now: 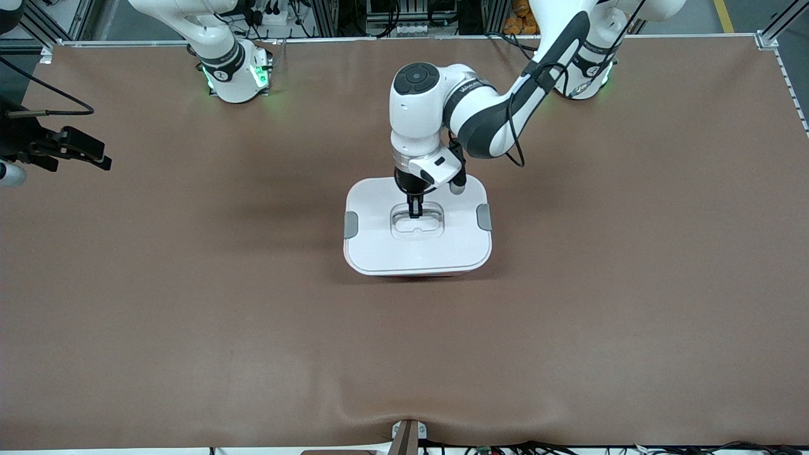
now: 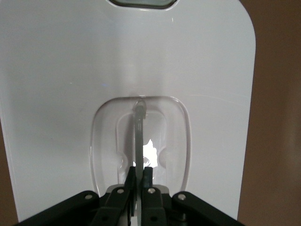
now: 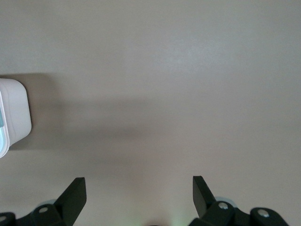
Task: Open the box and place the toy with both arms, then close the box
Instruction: 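Lower the lid onto the box and press it down with the left gripper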
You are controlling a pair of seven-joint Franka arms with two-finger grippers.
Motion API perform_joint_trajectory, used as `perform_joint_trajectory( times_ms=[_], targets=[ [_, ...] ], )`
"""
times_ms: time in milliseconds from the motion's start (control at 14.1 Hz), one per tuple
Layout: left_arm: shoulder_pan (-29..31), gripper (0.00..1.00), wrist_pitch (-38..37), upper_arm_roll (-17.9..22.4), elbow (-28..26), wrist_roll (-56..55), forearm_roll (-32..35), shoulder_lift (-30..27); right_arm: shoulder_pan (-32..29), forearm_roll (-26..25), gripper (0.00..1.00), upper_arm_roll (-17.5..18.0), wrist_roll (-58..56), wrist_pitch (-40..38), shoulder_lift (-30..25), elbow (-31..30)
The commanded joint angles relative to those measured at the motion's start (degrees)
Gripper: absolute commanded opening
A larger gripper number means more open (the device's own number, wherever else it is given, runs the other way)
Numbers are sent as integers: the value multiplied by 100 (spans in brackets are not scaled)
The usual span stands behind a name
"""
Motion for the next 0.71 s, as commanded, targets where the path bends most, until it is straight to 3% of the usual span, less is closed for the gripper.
perform_joint_trajectory(
  times_ms=[0, 637],
  targets=[
    [-17, 0, 228, 3, -9, 42, 154, 49, 32, 110, 100, -5, -36, -14, 34, 98],
    [-9, 0, 352, 3, -88, 156, 163, 68, 23, 93, 100, -5, -36, -102, 16, 178]
  ],
)
